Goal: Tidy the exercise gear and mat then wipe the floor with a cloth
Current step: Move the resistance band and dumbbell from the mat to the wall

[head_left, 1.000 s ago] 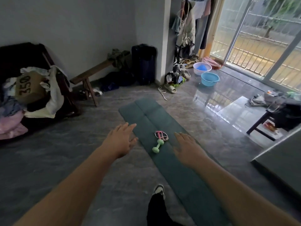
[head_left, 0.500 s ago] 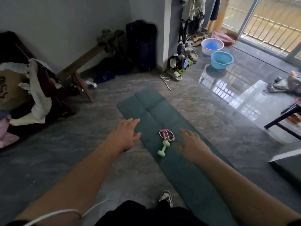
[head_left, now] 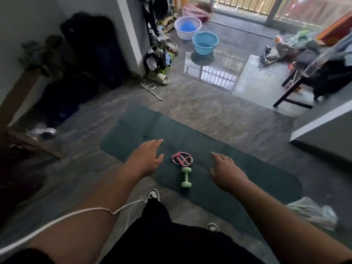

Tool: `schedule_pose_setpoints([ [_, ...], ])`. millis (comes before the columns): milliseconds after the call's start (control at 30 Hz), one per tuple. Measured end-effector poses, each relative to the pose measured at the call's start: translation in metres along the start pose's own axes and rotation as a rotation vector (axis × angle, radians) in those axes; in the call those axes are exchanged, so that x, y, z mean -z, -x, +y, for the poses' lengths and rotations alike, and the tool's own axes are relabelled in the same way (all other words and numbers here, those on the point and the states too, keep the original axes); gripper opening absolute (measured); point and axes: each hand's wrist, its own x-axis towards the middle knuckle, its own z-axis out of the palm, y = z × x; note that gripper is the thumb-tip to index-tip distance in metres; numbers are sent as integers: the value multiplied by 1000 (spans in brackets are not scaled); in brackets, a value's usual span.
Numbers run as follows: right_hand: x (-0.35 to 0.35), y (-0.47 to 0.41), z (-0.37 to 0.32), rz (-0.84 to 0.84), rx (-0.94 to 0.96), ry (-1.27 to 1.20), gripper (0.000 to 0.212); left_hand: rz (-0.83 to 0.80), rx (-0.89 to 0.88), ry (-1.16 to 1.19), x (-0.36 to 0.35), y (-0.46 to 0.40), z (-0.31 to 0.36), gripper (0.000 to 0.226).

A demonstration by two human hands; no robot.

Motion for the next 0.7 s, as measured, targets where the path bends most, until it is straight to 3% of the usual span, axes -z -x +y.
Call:
schedule_pose_setpoints([
  [167,-36,-50,-41,37,-201,-197,64,-153,-87,-27,6,-75,-46,60],
  [367,-112,-123,-40,6,-405,-416,60,-265,-136,-15,-57,-158,-80,56],
  [500,-182,-193,-8,6,-475,-467,55,-315,-131,10,-146,-221,-105,57],
  [700,-337,-333,78,-20,-521,-611,49,-339,-208,-3,-340,-316,-161,57],
])
